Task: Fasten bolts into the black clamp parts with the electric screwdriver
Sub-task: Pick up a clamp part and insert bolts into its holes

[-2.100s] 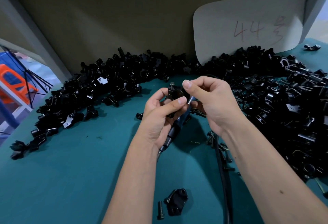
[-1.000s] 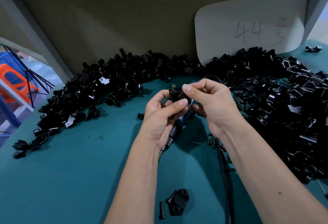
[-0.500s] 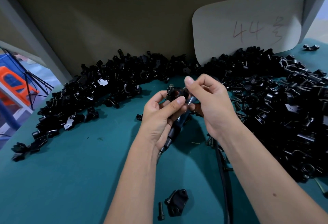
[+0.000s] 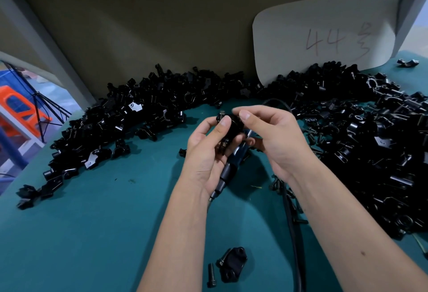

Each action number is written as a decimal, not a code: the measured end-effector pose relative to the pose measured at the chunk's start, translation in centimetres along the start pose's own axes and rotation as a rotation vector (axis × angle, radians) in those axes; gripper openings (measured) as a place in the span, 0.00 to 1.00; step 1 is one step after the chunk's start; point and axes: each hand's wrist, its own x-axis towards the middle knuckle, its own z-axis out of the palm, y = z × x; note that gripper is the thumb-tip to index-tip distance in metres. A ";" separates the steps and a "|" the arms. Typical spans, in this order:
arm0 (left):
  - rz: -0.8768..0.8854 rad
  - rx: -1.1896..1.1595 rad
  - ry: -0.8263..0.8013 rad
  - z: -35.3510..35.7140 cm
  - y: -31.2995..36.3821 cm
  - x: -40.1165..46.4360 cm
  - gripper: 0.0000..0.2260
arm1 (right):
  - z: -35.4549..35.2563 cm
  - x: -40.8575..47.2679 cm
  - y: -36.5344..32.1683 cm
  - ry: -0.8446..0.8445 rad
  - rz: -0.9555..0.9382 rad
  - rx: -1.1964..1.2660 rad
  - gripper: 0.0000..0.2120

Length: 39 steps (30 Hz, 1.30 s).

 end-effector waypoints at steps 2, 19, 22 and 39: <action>0.005 0.007 0.012 0.0 0.0 0.0 0.10 | 0.1 0.0 -0.1 0.026 0.007 0.001 0.05; -0.019 -0.011 -0.072 -0.4 0.1 0.1 0.10 | 0.4 0.1 0.0 0.066 -0.035 0.018 0.07; 0.011 0.034 -0.092 -0.4 -0.1 0.2 0.08 | 0.6 0.1 0.2 0.101 -0.035 0.050 0.09; 0.006 0.010 -0.081 -0.4 -0.2 0.3 0.04 | 0.5 -0.1 0.2 0.050 0.040 0.145 0.04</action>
